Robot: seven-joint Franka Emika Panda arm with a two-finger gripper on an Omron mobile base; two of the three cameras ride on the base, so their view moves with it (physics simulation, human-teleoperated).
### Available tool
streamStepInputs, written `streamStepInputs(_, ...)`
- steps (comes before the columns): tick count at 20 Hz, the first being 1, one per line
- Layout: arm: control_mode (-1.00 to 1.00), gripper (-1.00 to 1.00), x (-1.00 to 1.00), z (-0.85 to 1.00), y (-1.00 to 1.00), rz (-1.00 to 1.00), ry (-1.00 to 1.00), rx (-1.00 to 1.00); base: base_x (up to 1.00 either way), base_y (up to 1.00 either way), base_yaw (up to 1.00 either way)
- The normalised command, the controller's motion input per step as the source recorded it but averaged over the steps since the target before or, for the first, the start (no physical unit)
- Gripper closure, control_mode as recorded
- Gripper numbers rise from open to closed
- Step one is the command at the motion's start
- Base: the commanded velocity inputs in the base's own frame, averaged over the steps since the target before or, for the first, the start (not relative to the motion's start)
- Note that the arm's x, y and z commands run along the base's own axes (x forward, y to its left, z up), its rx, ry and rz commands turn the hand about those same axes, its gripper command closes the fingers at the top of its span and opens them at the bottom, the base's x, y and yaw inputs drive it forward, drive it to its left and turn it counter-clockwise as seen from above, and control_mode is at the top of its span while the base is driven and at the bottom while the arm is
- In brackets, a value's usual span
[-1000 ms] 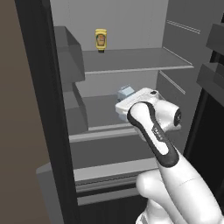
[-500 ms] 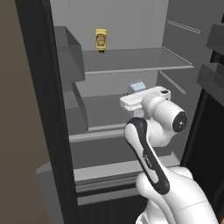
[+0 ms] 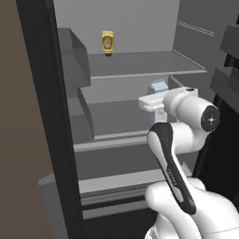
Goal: Take out the milk from the fridge and place it on the tray on the counter. Then take the sugar cube near the tray and place it in the tray.
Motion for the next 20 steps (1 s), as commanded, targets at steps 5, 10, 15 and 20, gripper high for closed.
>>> streamStepInputs(5,-1.00,1.00,-0.03,0.00,0.00,-0.05,0.21,0.00,0.00,0.00,0.00)
streamStepInputs(10,-1.00,1.00,-0.12,-0.14,-0.06,-0.04,0.05,0.00,0.00,0.00,0.00)
streamStepInputs(15,-1.00,1.00,-0.26,-0.06,-0.02,-0.02,0.01,0.01,0.00,0.00,0.00)
streamStepInputs(20,-1.00,1.00,-0.58,0.00,0.00,0.00,-0.06,0.00,0.00,0.00,0.00)
